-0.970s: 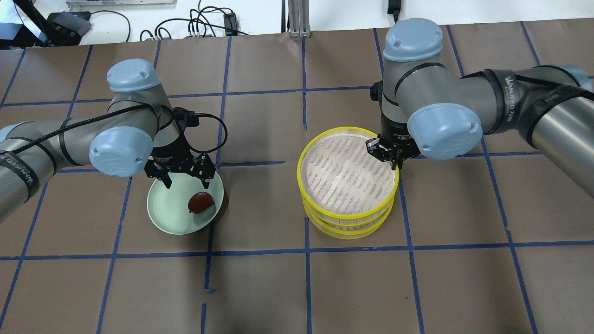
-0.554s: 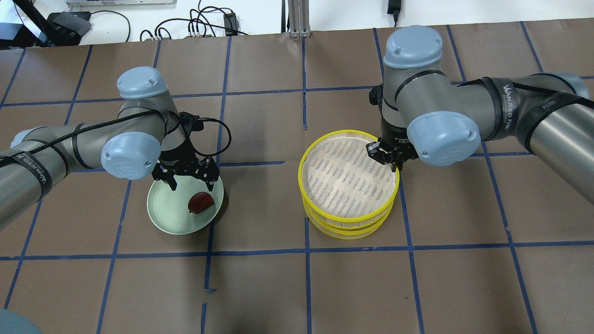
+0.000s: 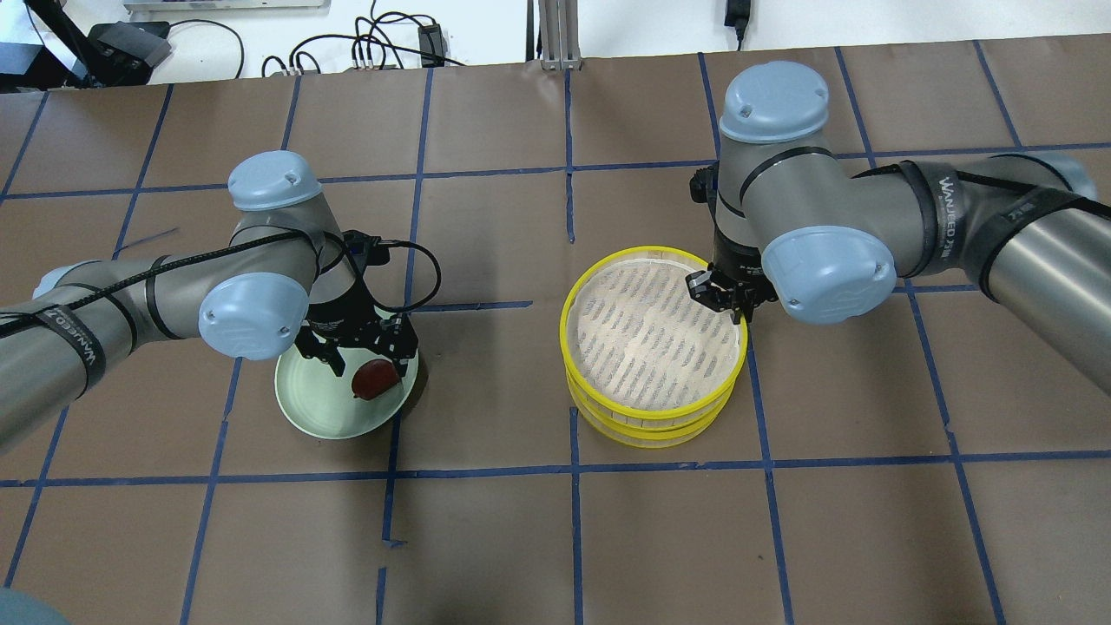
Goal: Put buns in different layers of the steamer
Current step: 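Grasp the brown bun in the bowl with the left gripper and lift it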
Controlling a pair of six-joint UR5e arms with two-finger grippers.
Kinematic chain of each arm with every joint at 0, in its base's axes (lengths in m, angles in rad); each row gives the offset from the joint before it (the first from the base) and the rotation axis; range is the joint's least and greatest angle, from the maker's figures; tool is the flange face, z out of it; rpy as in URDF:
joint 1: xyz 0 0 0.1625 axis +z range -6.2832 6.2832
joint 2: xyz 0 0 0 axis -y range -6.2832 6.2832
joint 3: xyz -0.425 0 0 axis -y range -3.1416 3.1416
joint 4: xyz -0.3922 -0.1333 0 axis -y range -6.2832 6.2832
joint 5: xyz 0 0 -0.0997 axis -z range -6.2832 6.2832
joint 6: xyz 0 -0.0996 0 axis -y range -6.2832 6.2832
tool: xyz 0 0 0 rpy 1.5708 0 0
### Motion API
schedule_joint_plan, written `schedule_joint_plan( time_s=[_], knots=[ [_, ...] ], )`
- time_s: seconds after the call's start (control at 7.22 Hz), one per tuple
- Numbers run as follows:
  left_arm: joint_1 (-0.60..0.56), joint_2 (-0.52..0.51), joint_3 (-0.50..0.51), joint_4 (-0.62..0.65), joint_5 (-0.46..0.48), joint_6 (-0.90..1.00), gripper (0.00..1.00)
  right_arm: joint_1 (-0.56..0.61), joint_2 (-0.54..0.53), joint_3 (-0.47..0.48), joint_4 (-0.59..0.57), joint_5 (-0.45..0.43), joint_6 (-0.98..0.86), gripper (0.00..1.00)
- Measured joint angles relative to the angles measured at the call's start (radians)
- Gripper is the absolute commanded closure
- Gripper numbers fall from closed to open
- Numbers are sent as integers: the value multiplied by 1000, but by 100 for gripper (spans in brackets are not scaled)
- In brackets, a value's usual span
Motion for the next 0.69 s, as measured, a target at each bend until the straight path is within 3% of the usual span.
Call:
schedule_joint_plan(
  time_s=[0.55,0.69],
  knots=[
    [0,-3,-3,0,-31,3,98,0,-3,17,-14,-2,-6,94],
    [0,-3,-3,0,-34,3,99,-1,-4,19,-15,-4,-11,94]
  ],
)
